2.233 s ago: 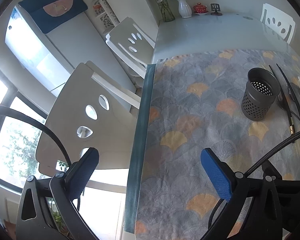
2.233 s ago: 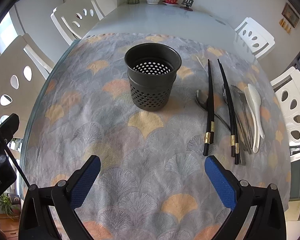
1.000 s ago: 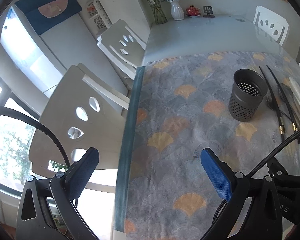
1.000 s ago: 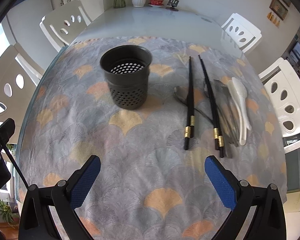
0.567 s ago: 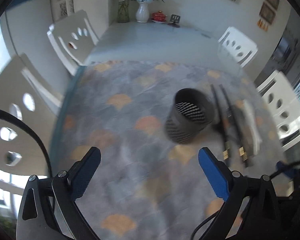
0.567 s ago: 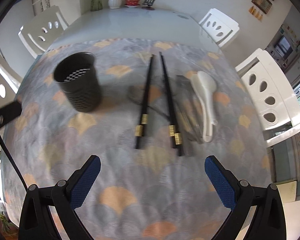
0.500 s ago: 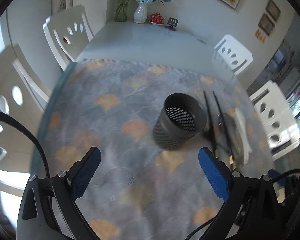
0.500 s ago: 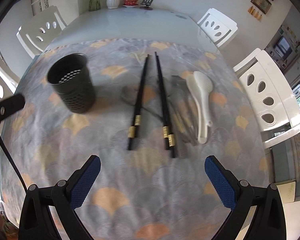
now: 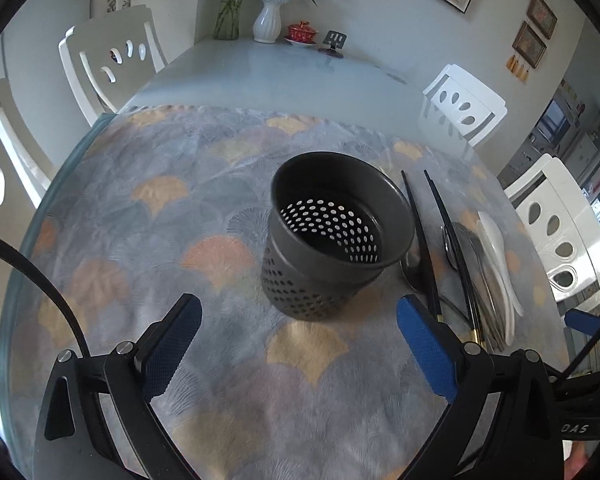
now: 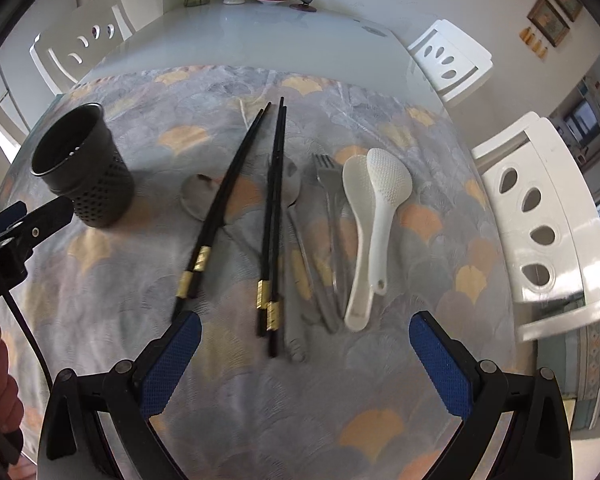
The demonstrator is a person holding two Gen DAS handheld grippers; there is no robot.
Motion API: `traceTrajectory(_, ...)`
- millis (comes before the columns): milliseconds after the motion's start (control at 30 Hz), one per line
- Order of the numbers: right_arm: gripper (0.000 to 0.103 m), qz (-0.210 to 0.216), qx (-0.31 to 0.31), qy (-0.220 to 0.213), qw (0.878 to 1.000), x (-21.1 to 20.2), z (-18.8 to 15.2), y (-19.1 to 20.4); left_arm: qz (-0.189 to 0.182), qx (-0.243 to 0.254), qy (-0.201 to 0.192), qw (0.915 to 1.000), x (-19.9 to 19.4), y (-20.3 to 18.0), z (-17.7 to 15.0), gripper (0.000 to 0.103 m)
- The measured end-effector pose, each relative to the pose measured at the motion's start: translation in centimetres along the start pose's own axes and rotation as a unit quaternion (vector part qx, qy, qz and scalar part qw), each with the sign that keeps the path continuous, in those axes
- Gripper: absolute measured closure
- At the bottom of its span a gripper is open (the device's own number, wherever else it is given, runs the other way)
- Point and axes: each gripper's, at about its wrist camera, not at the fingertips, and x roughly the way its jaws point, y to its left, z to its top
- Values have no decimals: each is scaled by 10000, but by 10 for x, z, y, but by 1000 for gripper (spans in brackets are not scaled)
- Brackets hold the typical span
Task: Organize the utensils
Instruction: 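Move the left gripper to the black perforated holder and grasp its rim, then lift the black holder with the left gripper and set it beside the utensils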
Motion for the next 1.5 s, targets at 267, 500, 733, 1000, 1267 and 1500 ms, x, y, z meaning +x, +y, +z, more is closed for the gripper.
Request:
traceTrajectory(267, 0, 124, -85, 57, 9999, 19, 6, -11, 265, 51, -284, 9992, 20, -6, 2, 6)
traceTrajectory(500, 0, 465, -111, 129, 9988, 21, 4, -7, 370, -208, -502, 9978, 32, -10, 7, 16)
traceTrajectory(733, 0, 523, -326, 110, 9980, 20, 2, 0, 425, -235, -598, 9970, 40, -19, 8, 31)
traceTrajectory(1000, 0, 527, -357, 198, 9978, 26, -4, -2, 600, -5, -777, 9952, 40, -26, 6, 33)
traceTrajectory(1267, 0, 534, -260, 168, 9981, 26, -5, -5, 600, 174, -804, 9948, 36, -26, 1, 34)
traceTrajectory(1500, 0, 511, -214, 191, 9983, 29, -7, -6, -66, 834, -521, 9951, 27, -21, -7, 34)
